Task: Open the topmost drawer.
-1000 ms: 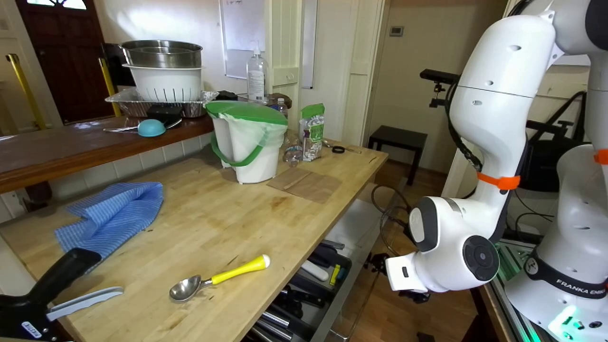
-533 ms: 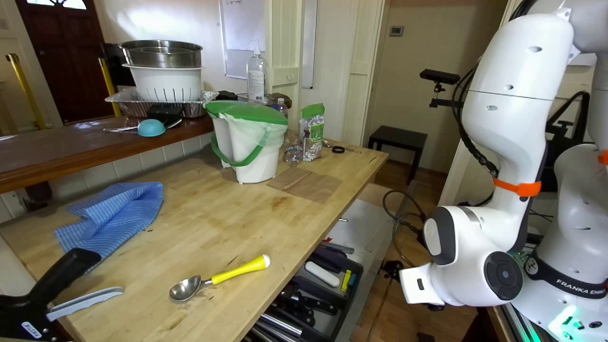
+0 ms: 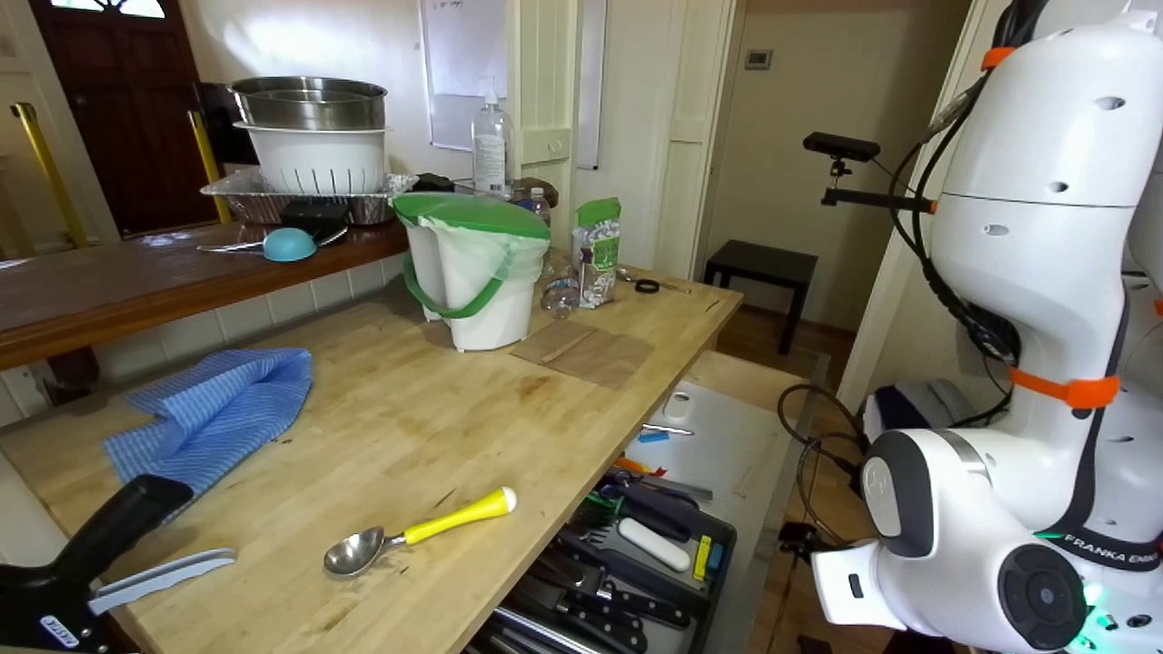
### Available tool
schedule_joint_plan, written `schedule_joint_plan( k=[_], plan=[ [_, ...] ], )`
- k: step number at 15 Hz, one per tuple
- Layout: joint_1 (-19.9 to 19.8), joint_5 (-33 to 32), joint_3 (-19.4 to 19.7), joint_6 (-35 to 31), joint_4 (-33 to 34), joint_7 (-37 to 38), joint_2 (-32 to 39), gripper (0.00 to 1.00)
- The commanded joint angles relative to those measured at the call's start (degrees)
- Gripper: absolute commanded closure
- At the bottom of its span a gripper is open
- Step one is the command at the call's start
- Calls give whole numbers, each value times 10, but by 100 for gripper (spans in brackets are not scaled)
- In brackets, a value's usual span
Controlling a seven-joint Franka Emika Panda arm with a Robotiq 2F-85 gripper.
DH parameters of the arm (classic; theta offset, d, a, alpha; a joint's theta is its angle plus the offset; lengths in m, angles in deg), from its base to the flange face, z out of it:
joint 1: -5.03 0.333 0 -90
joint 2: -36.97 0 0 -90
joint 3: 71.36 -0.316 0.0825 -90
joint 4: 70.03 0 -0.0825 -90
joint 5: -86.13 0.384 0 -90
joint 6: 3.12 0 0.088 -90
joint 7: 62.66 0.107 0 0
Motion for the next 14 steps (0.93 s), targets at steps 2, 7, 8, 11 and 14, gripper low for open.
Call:
schedule_joint_plan(
  k=[2, 7, 8, 11, 14],
  plan=[
    [69, 157, -58, 59, 2, -31, -16, 0],
    [149, 365, -134, 165, 29, -95, -78, 0],
    [165, 399, -144, 199, 34, -106, -105, 0],
    [160, 462, -194, 276, 13, -117, -206, 0],
    [181, 489, -180, 362, 34, -131, -295, 0]
  ],
)
